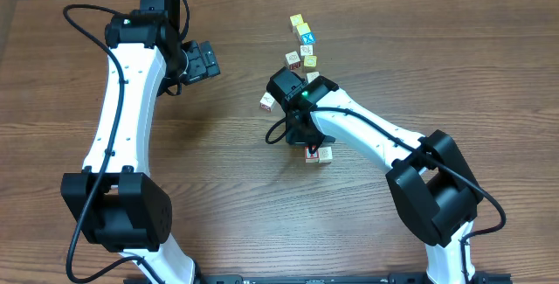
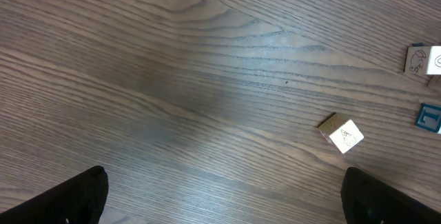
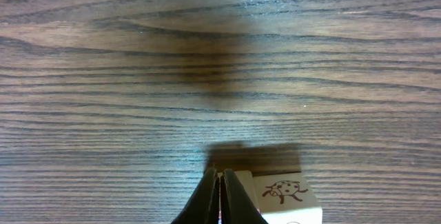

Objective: Flip 5 blocks

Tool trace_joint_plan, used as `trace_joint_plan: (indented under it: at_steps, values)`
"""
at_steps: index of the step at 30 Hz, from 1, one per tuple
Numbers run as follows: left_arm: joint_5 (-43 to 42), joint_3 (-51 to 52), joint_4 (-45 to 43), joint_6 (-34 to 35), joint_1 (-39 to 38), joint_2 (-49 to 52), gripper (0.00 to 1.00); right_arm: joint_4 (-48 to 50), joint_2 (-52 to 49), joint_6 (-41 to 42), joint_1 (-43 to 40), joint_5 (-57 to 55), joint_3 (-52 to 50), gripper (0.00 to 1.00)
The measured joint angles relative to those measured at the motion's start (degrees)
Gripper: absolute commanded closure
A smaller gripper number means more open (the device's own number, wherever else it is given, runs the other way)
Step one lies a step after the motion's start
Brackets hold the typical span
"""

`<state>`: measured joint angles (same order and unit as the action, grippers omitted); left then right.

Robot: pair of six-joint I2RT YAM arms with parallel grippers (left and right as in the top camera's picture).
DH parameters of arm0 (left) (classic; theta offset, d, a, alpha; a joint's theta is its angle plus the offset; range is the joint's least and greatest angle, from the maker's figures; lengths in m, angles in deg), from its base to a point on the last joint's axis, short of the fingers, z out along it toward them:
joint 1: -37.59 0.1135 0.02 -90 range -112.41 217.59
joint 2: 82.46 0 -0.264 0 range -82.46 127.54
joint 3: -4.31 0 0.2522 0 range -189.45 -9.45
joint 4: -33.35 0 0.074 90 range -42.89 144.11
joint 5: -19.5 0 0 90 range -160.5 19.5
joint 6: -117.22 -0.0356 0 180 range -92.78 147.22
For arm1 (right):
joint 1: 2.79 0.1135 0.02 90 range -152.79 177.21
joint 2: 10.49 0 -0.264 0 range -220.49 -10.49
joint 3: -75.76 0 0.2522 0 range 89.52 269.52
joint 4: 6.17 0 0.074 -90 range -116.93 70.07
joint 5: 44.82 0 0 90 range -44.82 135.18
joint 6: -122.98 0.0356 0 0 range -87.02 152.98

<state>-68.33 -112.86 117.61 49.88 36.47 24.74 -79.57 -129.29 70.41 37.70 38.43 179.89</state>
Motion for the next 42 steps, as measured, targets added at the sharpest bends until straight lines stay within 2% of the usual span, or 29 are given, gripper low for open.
trace_joint_plan:
  at_steps: [15,42]
  values:
    - [0.0,0.0,0.0,0.0,0.0,0.0,0.0,3.0,-0.2,0.0,0.0,-0.3,-2.9,0.96]
    - [0.0,0.0,0.0,0.0,0.0,0.0,0.0,0.4,-0.2,-0.3,0.0,0.6,-2.9,0.96]
